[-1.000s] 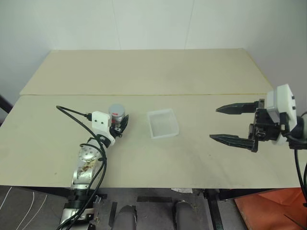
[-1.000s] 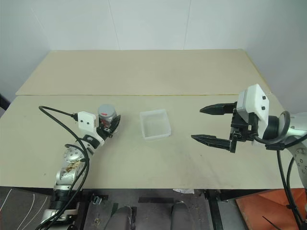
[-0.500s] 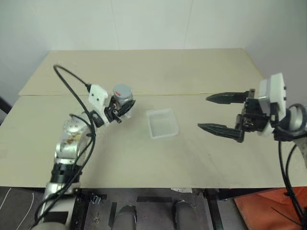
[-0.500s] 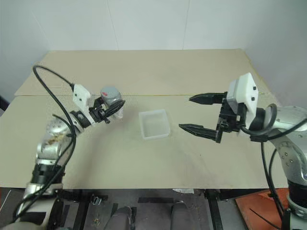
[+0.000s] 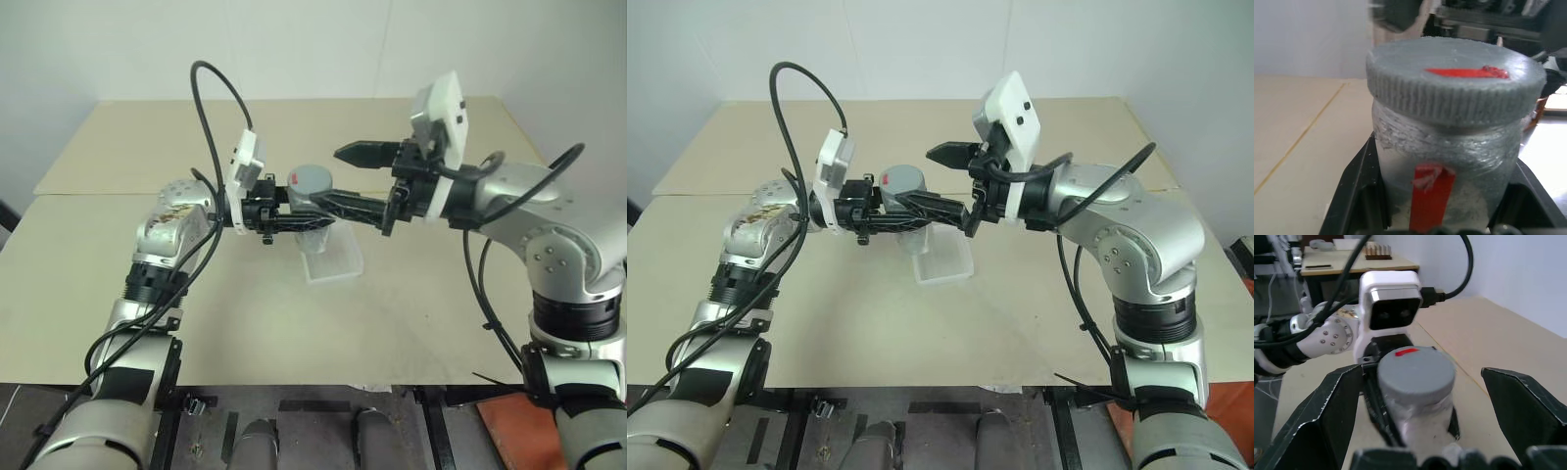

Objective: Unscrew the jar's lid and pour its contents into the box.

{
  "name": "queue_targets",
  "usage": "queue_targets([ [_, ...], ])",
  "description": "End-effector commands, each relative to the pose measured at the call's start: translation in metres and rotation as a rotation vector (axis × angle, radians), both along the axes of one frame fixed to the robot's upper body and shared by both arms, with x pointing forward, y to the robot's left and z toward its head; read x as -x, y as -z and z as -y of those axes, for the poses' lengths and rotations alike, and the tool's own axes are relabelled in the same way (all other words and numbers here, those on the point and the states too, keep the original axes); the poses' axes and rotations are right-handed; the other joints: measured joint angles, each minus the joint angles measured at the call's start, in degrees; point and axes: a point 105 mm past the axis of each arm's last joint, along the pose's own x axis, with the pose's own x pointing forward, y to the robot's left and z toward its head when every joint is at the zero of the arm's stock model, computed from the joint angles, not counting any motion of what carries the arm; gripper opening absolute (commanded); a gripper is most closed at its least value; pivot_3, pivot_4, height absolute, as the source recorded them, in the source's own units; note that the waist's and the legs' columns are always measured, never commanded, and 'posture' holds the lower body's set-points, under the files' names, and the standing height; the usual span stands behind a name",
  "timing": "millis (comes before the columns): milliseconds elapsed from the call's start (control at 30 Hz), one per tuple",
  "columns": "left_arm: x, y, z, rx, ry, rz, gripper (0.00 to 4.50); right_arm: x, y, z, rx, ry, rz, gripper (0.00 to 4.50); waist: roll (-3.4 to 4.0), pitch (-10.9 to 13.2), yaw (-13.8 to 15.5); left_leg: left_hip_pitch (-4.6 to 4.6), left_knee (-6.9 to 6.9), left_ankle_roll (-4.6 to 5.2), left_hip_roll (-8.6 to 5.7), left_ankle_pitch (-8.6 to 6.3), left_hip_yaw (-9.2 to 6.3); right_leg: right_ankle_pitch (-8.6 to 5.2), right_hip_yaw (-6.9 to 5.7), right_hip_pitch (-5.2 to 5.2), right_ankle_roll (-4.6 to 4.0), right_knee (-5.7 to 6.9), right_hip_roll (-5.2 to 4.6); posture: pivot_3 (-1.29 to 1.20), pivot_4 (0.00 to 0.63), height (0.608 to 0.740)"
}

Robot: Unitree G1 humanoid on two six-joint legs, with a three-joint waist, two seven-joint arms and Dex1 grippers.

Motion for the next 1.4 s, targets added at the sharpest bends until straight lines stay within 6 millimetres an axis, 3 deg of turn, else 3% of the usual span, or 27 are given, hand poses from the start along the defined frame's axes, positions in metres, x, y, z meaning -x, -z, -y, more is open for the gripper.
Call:
queue_targets([
  [33, 0.002, -0.013, 0.006, 0.010, 0.044, 0.066, 1.93, 0.002, -0.010, -0.005, 0.002, 0.011, 0.044, 4.50, 0.00, 0.00, -0.37, -0.02, 0.00, 0.00, 0.00, 0.00, 0.00, 0.00, 0.00, -0.01, 0.00, 0.02, 0.00, 0.00, 0.150, 0.740],
  [533, 0.002, -0.015, 0.007, 0.024, 0.058, 0.081, 1.93, -0.003, -0.008, -0.013, 0.006, 0.002, 0.027, 4.50, 0.01, 0.00, -0.75, -0.03, 0.00, 0.02, 0.00, -0.01, -0.02, 0.00, 0.00, -0.03, 0.00, 0.06, 0.00, 0.00, 0.150, 0.740],
  [633, 0.003, -0.016, 0.007, 0.028, 0.057, 0.080, 1.93, -0.002, -0.008, -0.014, 0.005, -0.008, 0.030, 3.92, 0.01, 0.00, -0.79, -0.02, 0.00, 0.02, 0.00, -0.01, -0.02, 0.00, 0.00, -0.03, 0.00, 0.06, 0.00, 0.00, 0.150, 0.740],
  [767, 0.005, -0.016, 0.006, 0.023, 0.066, 0.082, 1.93, -0.002, -0.008, -0.016, -0.004, -0.036, 0.030, 2.78, 0.01, 0.01, -0.79, -0.02, 0.00, 0.02, 0.00, -0.01, -0.02, 0.00, 0.00, -0.03, 0.00, 0.06, 0.00, 0.00, 0.150, 0.740],
  [833, 0.007, -0.018, 0.005, 0.033, 0.081, 0.078, 1.93, 0.000, -0.007, -0.018, -0.004, -0.074, 0.023, 2.76, 0.01, 0.01, -0.77, -0.02, 0.00, 0.02, 0.00, -0.01, -0.03, 0.00, 0.00, -0.03, 0.00, 0.06, 0.00, 0.00, 0.150, 0.740],
  [967, 0.018, -0.021, 0.003, 0.017, 0.157, 0.071, 1.93, 0.016, -0.005, -0.028, -0.016, -0.368, 0.052, 2.76, 0.03, 0.02, -0.97, -0.02, 0.00, 0.02, -0.01, -0.01, -0.02, 0.00, 0.00, -0.03, 0.00, 0.05, 0.00, 0.00, 0.150, 0.740],
  [1133, 0.039, -0.029, 0.003, 0.022, 0.231, 0.071, 1.93, 0.018, -0.012, -0.037, -0.022, -0.790, 0.052, 2.76, 0.04, 0.03, -2.27, 0.02, 0.02, 0.01, 0.00, 0.00, -0.02, 0.00, 0.01, 0.01, 0.01, 0.03, 0.01, 0.00, 0.150, 0.740],
  [1400, 0.048, -0.026, -0.002, 0.007, 0.202, 0.072, 1.93, -0.007, -0.008, -0.057, 0.018, -0.858, 0.054, 2.76, 0.08, 0.05, -3.86, 0.10, -0.01, -0.33, 0.02, 0.19, -0.10, 0.00, 0.01, -0.02, 0.00, 0.33, 0.06, 0.00, 0.150, 0.740],
])
